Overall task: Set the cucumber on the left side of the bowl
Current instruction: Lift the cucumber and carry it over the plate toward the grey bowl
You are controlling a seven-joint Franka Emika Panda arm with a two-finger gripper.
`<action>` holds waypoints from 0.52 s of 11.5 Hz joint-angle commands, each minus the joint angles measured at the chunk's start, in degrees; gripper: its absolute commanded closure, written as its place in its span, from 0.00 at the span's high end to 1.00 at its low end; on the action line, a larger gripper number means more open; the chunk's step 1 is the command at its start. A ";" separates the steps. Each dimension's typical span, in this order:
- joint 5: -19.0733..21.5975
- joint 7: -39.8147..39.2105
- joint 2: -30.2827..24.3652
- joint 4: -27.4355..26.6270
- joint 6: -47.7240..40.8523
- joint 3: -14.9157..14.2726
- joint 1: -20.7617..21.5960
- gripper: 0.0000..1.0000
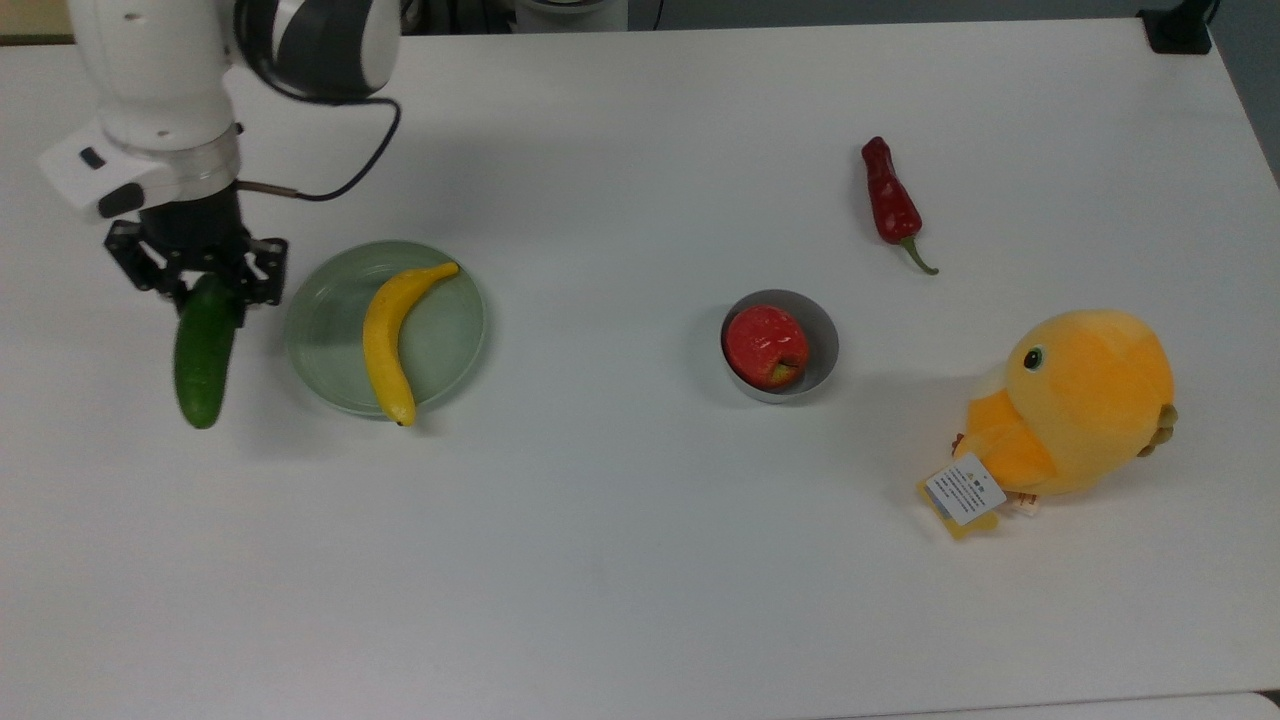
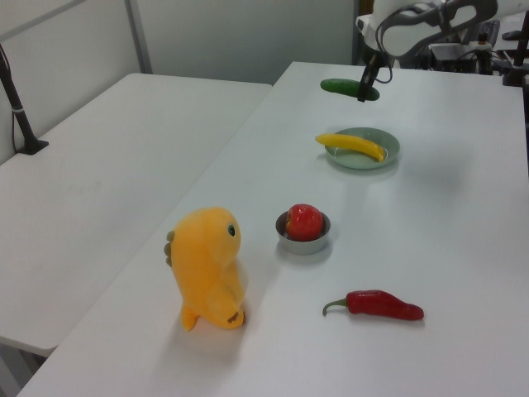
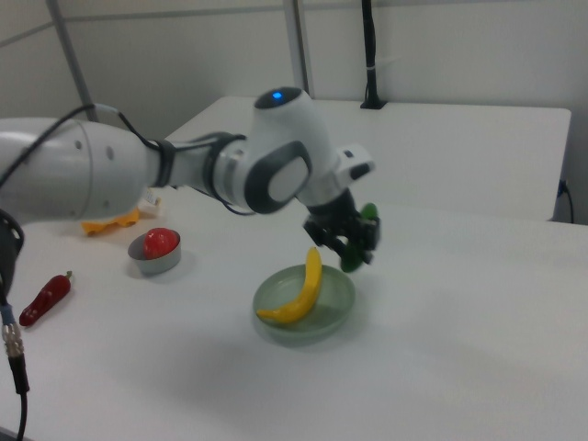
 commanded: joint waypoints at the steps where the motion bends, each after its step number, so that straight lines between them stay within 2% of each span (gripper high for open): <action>1: 3.97 5.06 -9.46 -6.85 -4.87 0.71 6.71 0.07; 4: 9.86 13.73 -13.35 -7.30 -12.77 1.49 15.06 0.07; 6: 11.27 22.86 -13.79 -7.21 -14.20 4.65 18.15 0.09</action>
